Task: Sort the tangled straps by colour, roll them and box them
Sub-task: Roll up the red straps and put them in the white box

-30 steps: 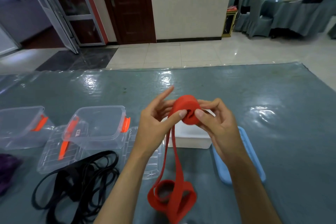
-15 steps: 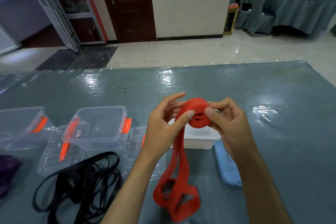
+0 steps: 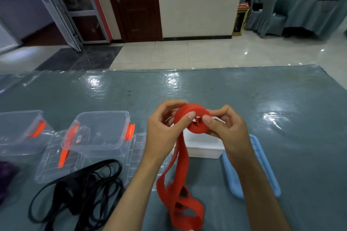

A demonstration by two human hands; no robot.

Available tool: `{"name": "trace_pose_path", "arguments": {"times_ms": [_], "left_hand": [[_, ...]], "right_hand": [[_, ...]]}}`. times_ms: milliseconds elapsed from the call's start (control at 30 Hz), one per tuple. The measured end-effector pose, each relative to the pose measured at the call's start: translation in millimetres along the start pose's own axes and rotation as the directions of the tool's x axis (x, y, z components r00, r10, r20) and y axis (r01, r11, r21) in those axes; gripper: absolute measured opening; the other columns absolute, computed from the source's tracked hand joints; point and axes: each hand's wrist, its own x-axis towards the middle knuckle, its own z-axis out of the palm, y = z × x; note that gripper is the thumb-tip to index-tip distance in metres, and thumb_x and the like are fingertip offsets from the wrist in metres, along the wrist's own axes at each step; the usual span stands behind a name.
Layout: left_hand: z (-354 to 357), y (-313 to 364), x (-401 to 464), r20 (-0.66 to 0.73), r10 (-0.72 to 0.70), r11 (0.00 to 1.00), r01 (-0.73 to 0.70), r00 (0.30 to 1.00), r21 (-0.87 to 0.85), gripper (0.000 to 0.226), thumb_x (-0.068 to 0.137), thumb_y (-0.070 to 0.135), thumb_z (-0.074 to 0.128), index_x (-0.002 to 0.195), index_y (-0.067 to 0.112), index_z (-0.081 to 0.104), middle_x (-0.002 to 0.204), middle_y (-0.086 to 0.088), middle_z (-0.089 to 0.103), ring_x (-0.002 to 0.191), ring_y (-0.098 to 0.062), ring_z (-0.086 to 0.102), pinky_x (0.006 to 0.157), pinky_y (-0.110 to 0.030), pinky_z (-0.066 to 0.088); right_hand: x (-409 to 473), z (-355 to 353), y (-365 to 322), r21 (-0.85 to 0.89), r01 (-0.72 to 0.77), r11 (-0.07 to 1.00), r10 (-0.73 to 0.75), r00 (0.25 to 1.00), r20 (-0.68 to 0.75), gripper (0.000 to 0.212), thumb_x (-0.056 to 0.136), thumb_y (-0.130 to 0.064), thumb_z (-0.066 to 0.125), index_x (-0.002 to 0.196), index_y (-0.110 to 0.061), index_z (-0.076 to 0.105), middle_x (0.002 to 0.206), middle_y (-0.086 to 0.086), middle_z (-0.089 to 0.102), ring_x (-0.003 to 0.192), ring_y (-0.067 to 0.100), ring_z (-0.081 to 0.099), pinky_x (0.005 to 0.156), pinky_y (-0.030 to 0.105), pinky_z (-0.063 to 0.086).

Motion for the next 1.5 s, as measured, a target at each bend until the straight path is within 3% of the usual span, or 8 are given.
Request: {"name": "trace_pose_path", "arguments": {"times_ms": [200,433,667,867,1033,1233,1367,1500], "left_hand": [[-2.4,-8.5,9.4,0.129,-0.011,0.999,0.015,0.992,-0.031,0.037,0.087,0.013,0.085,0.122,0.02,0.077,0.123,-0.004,0.076,0.115,-0.021,0.073,0.098,-0.033,0.059],[-2.2,-0.4,24.6,0.168,0.054,0.997,-0.045,0.984,-0.057,0.045,0.081,0.022,0.09,0.121,0.027,0.072,0.114,-0.002,0.078,0.106,-0.023,0.077,0.087,-0.025,0.06],[12.1,-12.7,23.5,0.149,0.052,0.998,-0.046,0.987,-0.047,0.037,0.094,0.025,0.075,0.131,0.027,0.073,0.123,-0.003,0.07,0.118,-0.023,0.068,0.095,-0.024,0.054],[5.7,-8.4,29.1,0.102,-0.002,1.0,0.004,0.995,-0.027,0.044,0.084,0.032,0.084,0.126,0.031,0.071,0.113,0.001,0.077,0.108,-0.017,0.074,0.091,-0.024,0.056],[3.2,-5.9,27.8,0.164,0.029,1.0,-0.029,0.986,0.0,0.037,0.091,0.027,0.079,0.127,0.024,0.073,0.122,0.0,0.072,0.117,-0.019,0.07,0.093,-0.027,0.057],[1.7,-3.9,19.5,0.122,0.021,0.997,-0.012,0.992,-0.07,0.058,0.084,0.02,0.088,0.134,0.04,0.069,0.117,-0.006,0.077,0.11,-0.025,0.074,0.093,-0.031,0.061],[13.3,-2.6,6.8,0.04,0.001,0.992,0.004,0.999,-0.126,0.041,0.076,0.021,0.092,0.114,0.016,0.077,0.113,-0.008,0.079,0.102,-0.024,0.078,0.085,-0.029,0.062],[9.5,1.6,3.9,0.134,0.025,0.997,-0.014,0.991,-0.082,0.04,0.086,0.015,0.084,0.126,0.015,0.076,0.123,-0.011,0.071,0.116,-0.02,0.071,0.094,-0.029,0.058]], "right_hand": [[5.8,-5.1,-4.4,-0.054,0.144,0.988,-0.145,0.989,-0.009,0.036,0.085,-0.032,0.084,0.119,-0.035,0.073,0.115,0.001,0.077,0.101,0.025,0.078,0.075,0.03,0.063],[19.9,-14.5,-3.2,-0.095,0.167,0.981,-0.165,0.986,0.036,0.032,0.077,-0.03,0.085,0.095,-0.015,0.064,0.115,0.009,0.078,0.106,0.027,0.077,0.088,0.036,0.062],[15.8,3.5,10.7,0.052,0.15,0.987,-0.147,0.988,-0.056,0.028,0.084,-0.028,0.083,0.105,-0.018,0.069,0.113,0.012,0.074,0.107,0.036,0.075,0.088,0.058,0.063],[21.0,-4.2,11.0,-0.076,0.087,0.993,-0.085,0.996,0.023,0.024,0.077,-0.014,0.085,0.082,-0.02,0.063,0.105,0.011,0.078,0.096,0.026,0.079,0.082,0.034,0.063],[17.6,-4.2,3.5,-0.053,0.193,0.98,-0.193,0.981,0.009,0.039,0.083,-0.023,0.085,0.119,-0.032,0.07,0.112,0.007,0.077,0.1,0.029,0.078,0.08,0.037,0.065],[13.7,-10.2,-1.0,-0.049,0.125,0.991,-0.124,0.992,0.024,0.034,0.077,-0.028,0.088,0.098,-0.015,0.065,0.118,0.008,0.078,0.108,0.028,0.077,0.093,0.042,0.063],[7.4,-14.7,-10.8,-0.093,0.147,0.985,-0.148,0.989,0.003,0.037,0.075,-0.037,0.088,0.107,-0.03,0.071,0.108,0.005,0.079,0.102,0.028,0.078,0.087,0.04,0.064],[-6.0,-5.3,-8.4,0.105,0.169,0.98,-0.162,0.984,-0.076,0.048,0.072,-0.048,0.094,0.109,-0.025,0.074,0.117,0.008,0.075,0.112,0.037,0.074,0.09,0.048,0.064]]}}
